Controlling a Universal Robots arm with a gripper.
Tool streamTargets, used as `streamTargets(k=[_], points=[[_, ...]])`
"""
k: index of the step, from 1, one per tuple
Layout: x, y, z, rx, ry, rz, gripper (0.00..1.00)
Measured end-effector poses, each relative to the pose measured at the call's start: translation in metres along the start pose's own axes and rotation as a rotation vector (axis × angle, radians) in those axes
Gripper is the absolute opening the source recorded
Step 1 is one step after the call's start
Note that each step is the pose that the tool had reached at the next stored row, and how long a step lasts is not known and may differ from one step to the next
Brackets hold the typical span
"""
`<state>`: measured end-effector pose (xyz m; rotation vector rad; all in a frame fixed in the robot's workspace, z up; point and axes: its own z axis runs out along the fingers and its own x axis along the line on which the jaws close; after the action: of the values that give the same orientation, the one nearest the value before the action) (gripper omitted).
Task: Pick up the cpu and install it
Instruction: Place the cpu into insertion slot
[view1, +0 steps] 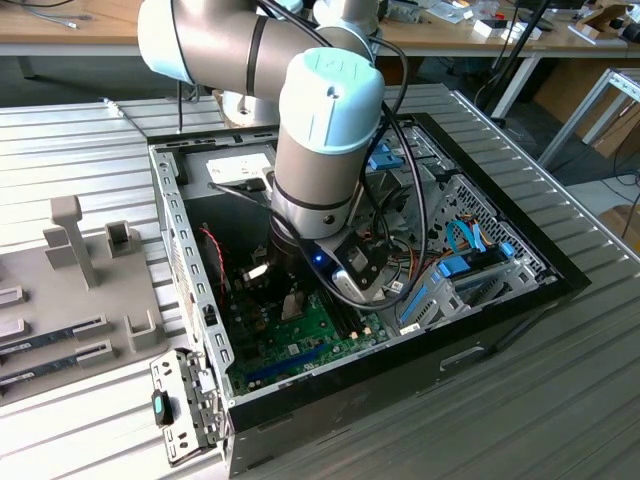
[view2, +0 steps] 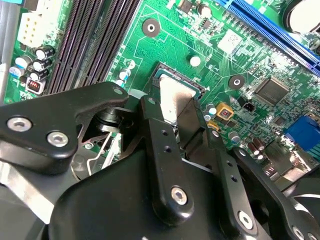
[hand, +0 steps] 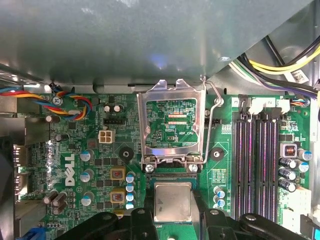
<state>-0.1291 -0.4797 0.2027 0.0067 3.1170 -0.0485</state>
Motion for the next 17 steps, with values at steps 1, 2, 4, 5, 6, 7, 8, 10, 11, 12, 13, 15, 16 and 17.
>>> streamTargets(k=[1,2,4,5,6,7,8,10,11,12,13,15,16,17], points=[[0.0000,0.0001,0.0000,-0.0001,-0.0001,0.000,0.39],[0.0000,0.0004,0.0000,-0.0001,-0.0002,0.000,0.39],[0.0000,0.0006,0.0000,-0.0001,-0.0001,0.000,0.39],[0.0000,0.0006,0.0000,0.0000,0.0000,0.000,0.39],[0.0000,0.0006,0.0000,-0.0001,-0.0001,0.000,0.39],[0.0001,0.0007,0.0000,-0.0001,-0.0001,0.000,0.39],[0.0002,0.0006,0.0000,0.0000,-0.0001,0.000,0.39],[0.0004,0.0003,0.0000,-0.0001,0.0000,0.001,0.39],[0.0004,-0.0001,0.0000,-0.0001,0.0000,0.002,0.39],[0.0003,-0.0003,0.0000,-0.0001,0.0001,0.008,0.39],[0.0003,-0.0003,0.0000,-0.0001,0.0001,0.011,0.39],[0.0003,-0.0005,-0.0001,-0.0003,0.0004,0.017,0.39],[0.0003,-0.0005,-0.0003,-0.0006,0.0004,0.020,0.39],[0.0003,-0.0005,-0.0005,-0.0008,0.0004,0.021,0.39]])
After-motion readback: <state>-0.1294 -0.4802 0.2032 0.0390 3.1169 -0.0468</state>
